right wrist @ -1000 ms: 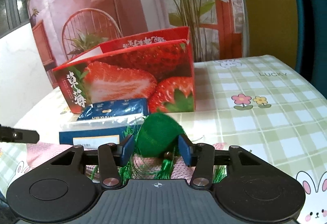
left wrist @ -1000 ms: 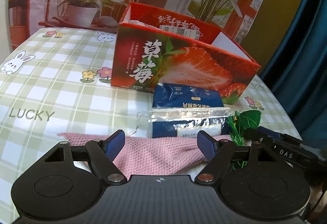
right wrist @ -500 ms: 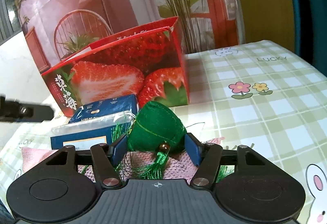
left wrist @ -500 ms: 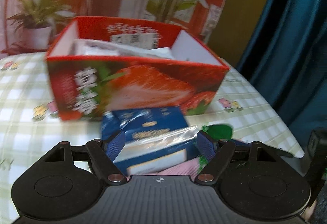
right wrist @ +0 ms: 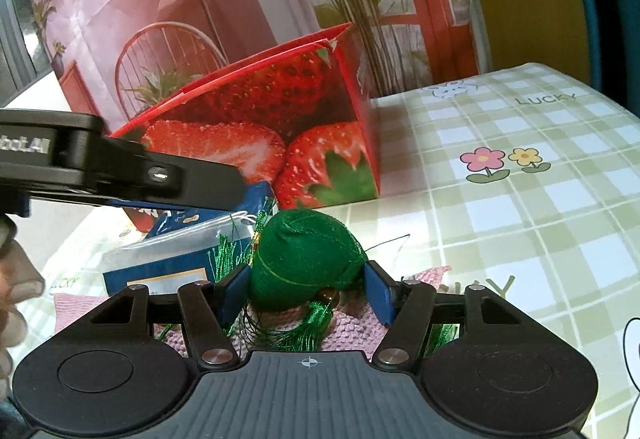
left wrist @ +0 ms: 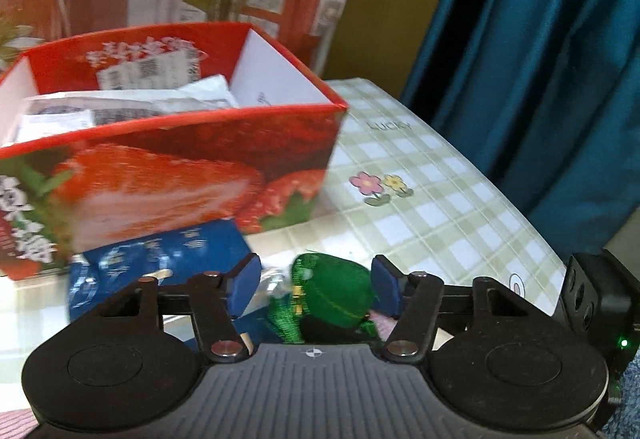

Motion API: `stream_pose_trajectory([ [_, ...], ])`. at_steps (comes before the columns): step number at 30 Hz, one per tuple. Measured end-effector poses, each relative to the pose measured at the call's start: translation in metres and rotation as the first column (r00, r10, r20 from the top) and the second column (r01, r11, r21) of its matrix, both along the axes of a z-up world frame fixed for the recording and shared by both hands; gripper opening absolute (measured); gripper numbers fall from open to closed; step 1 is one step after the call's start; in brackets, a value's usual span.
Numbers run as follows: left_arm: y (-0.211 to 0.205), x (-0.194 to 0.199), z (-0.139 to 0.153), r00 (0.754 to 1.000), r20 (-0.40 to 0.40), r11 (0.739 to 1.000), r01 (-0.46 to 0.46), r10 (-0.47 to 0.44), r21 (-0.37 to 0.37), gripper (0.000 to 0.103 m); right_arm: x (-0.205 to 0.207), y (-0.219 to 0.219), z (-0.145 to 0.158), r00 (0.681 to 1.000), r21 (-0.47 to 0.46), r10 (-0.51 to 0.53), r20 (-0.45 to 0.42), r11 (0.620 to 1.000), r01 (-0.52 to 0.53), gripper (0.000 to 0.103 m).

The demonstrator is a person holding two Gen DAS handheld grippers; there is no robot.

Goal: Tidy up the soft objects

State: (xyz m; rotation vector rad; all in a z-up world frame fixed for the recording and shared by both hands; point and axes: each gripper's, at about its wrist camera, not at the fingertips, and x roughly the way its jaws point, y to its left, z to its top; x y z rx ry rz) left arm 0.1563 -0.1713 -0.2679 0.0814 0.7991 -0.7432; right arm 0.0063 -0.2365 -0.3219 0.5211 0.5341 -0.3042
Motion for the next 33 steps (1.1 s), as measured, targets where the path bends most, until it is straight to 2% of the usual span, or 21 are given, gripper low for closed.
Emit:
stream_pose_trajectory([
  [3,-0.011,0.002,-0.009,0.999,-0.019,1.000,0.027,-0.027,0.011,0.058,0.000,-0.003,-0.001,1.000,0.015,0.002,0.007,1.000,-0.002,0.058],
  [7,-0.017,0.008,-0.018,0.999,-0.041,0.999,0.026,-0.024,0.032,0.058,-0.003,-0.006,-0.002,1.000,0.042,0.001,0.025,0.999,-0.002,0.057],
  [13,-0.018,0.020,-0.029,0.991,-0.130,1.000,0.020,-0.018,0.015,0.058,-0.004,-0.012,-0.005,0.999,0.083,0.003,0.047,0.997,-0.007,0.055],
  [18,-0.016,0.020,-0.032,0.991,-0.134,0.999,0.029,-0.027,0.014,0.054,-0.003,-0.013,-0.005,0.999,0.093,0.011,0.045,0.996,-0.015,0.054],
  [25,-0.004,0.014,-0.002,0.995,-0.080,0.997,0.049,-0.054,-0.064,0.054,-0.009,-0.012,0.015,0.996,0.076,0.008,0.094,0.997,-0.015,0.052],
  [29,0.005,0.015,0.025,0.999,-0.033,0.992,0.034,-0.039,-0.123,0.054,-0.009,-0.015,0.041,0.989,0.019,0.031,0.143,0.999,-0.034,0.052],
  [33,0.014,0.015,0.057,0.999,0.047,0.982,0.025,-0.016,-0.185,0.054,0.000,-0.021,0.075,0.978,-0.045,0.074,0.193,0.997,-0.066,0.052],
])
